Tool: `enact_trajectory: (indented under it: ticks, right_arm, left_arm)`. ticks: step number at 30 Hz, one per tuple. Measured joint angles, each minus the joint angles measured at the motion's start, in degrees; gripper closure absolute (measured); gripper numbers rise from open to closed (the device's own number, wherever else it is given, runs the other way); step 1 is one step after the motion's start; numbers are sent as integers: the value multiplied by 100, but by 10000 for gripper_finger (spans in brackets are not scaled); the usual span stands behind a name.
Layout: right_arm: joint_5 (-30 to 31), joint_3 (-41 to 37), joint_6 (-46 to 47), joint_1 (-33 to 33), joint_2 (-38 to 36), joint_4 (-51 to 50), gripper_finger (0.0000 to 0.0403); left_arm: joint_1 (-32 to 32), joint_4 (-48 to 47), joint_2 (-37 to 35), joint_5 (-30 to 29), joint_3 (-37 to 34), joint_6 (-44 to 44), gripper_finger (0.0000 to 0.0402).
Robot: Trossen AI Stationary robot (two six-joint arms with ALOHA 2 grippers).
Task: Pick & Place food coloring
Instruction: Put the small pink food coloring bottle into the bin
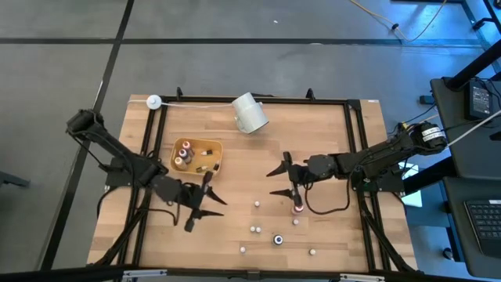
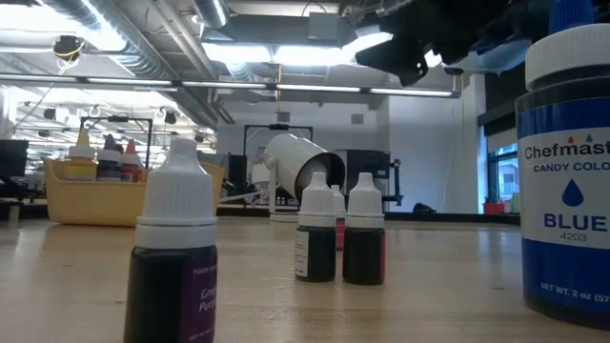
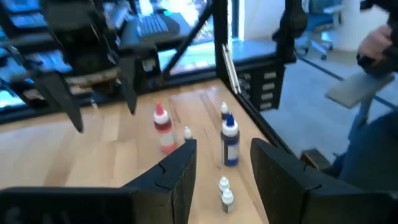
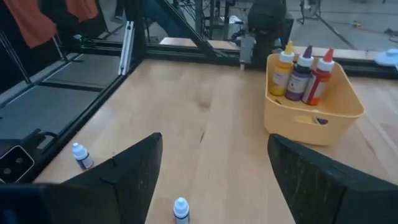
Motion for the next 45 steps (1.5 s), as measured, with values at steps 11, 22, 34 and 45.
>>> enact_trajectory:
  ticks: [11, 22, 34, 45]
  right_arm:
    - [45, 0, 298, 42, 0, -366, 109]
    - [99, 0, 147, 218, 2, -380, 113]
    - [59, 594, -232, 213, 905, -556, 151]
    - [-300, 2008, -375, 207, 2301, -2380, 189]
  left_arm:
    - [134, 151, -1007, -12, -442, 259, 255]
    - [331, 2667, -2546, 177, -2872, 245, 258]
    - [331, 2697, -2997, -193, -3143, 257, 258]
    - [331, 2609, -2966, -341, -3143, 257, 254]
